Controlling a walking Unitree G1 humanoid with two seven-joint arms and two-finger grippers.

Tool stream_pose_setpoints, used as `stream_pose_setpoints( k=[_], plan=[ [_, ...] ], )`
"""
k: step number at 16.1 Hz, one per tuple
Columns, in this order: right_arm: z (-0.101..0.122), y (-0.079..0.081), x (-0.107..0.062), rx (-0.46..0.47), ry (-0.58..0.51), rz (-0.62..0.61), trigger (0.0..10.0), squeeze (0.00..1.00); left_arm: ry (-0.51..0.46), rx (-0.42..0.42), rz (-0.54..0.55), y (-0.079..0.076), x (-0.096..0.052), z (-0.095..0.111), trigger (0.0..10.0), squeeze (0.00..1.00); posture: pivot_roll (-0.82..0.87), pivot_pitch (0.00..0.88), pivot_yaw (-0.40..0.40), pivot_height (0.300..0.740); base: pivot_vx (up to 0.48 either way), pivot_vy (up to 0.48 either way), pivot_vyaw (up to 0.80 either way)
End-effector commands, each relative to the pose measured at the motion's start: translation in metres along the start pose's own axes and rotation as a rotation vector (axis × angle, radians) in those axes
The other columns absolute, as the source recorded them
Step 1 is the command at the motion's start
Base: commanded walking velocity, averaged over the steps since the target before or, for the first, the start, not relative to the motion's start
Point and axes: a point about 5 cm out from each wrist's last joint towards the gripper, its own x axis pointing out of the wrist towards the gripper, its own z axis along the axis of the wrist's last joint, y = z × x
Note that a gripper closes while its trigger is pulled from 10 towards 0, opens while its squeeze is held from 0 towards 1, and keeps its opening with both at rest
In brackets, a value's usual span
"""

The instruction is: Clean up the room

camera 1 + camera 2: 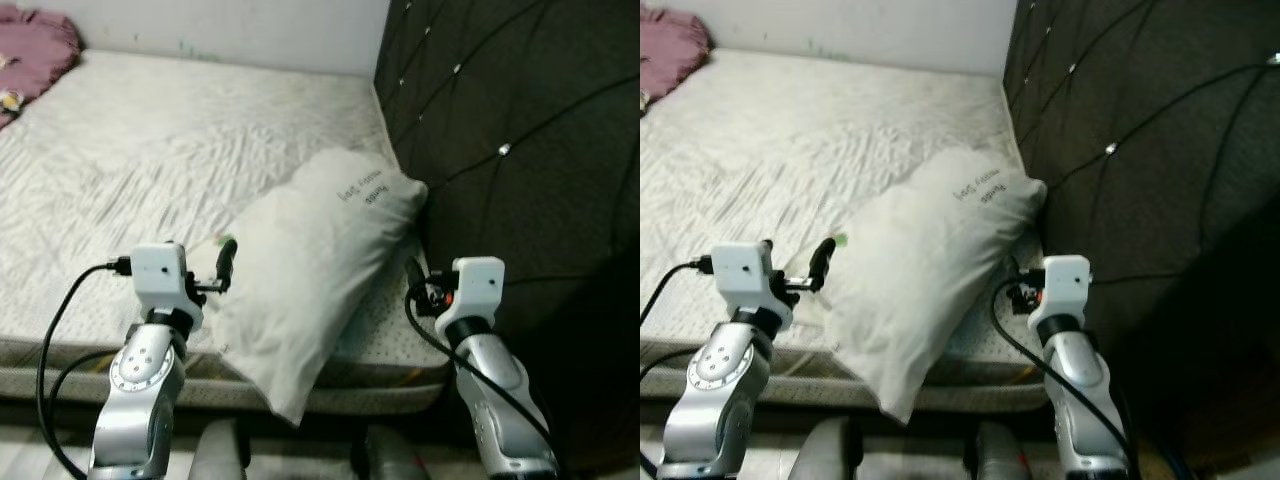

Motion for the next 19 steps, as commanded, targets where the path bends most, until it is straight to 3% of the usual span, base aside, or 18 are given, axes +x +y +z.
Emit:
stream_pose_setpoints(
  k=[1, 7, 11, 15, 19],
  plan=[
    [0.003, -0.011, -0.002, -0.014, -0.004, -0.039, 10.0, 0.0, 0.019, -0.011, -0.027, -0.01, 0.001, -0.002, 10.0, 0.0, -0.04, 0.0, -0.073, 0.632, 0.0, 0.0, 0.0],
    [-0.004, -0.009, -0.003, -0.022, 0.047, 0.004, 10.0, 0.0, 0.107, 0.005, 0.014, -0.003, -0.011, -0.017, 10.0, 0.0, -0.03, 0.025, -0.087, 0.622, 0.0, 0.0, 0.0],
    [-0.004, -0.005, -0.008, 0.007, 0.063, 0.028, 10.0, 0.0, 0.124, 0.011, 0.056, 0.003, -0.019, -0.017, 10.0, 0.0, -0.02, 0.059, -0.088, 0.582, 0.0, 0.0, 0.0],
    [-0.015, 0.005, 0.001, 0.02, 0.16, 0.122, 10.0, 0.0, 0.125, 0.02, 0.093, 0.009, -0.019, -0.011, 10.0, 0.0, 0.01, 0.102, -0.097, 0.582, 0.0, 0.0, 0.0],
    [-0.017, 0.006, 0.004, 0.01, 0.181, 0.125, 10.0, 0.0, 0.131, 0.03, 0.114, 0.017, -0.021, -0.009, 10.0, 0.0, 0.01, 0.106, -0.096, 0.582, 0.0, 0.0, 0.0]
  ],
)
